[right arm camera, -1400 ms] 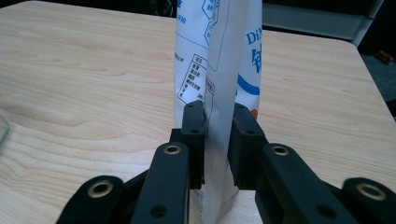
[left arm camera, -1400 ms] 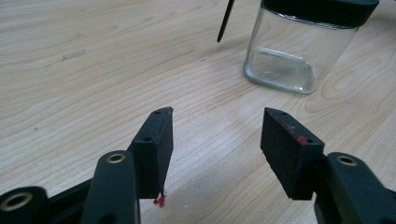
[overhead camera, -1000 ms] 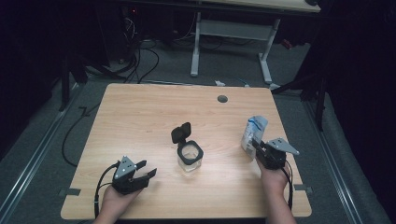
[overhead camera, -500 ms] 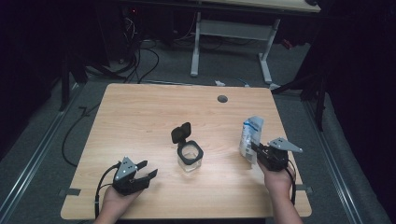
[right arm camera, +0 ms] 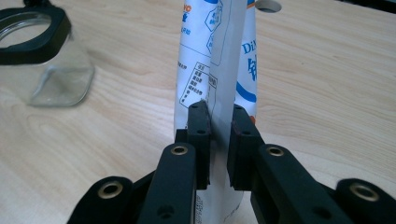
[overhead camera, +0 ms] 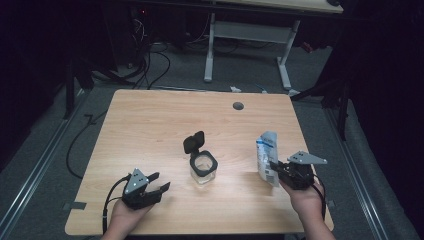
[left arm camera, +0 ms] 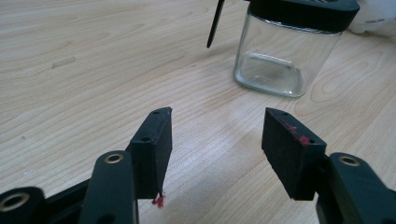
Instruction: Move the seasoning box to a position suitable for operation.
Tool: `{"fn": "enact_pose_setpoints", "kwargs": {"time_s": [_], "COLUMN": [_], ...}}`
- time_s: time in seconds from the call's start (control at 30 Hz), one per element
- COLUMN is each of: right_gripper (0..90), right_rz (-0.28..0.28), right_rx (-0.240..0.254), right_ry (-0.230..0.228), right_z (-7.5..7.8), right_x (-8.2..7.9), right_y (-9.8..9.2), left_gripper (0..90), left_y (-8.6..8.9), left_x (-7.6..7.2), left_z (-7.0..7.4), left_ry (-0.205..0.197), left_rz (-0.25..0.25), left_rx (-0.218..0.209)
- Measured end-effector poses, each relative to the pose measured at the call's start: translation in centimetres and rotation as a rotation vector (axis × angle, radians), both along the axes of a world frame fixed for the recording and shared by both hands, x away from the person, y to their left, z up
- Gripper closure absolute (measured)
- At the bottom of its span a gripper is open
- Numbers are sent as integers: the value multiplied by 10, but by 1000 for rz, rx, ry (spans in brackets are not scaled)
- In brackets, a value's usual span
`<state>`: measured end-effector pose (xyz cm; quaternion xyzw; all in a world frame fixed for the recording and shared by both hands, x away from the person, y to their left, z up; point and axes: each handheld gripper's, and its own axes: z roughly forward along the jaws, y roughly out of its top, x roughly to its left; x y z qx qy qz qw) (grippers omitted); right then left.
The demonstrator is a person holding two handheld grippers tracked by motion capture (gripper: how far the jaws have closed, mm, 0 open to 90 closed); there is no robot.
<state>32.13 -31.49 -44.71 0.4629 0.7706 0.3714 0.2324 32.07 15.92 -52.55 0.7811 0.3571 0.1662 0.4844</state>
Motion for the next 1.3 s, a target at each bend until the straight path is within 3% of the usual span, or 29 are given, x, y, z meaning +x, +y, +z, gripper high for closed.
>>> {"fn": "enact_pose_setpoints", "kwargs": {"time_s": [0.7,1.03,1.3], "right_gripper": [830,839,845], "right_rz": [112,146,158], "right_rx": [-127,-182,-195], "right_ry": [178,228,268], "right_z": [24,30,33], "right_x": [-13,-13,-13], "right_y": [14,21,22], "left_gripper": [435,435,435], "left_y": [-4,-4,-4], "left_x": [-1,-1,-1], "left_z": [0,-1,-1], "left_ry": [-2,-1,-3], "left_rz": [-17,-19,-20], "left_rx": [11,14,16]}}
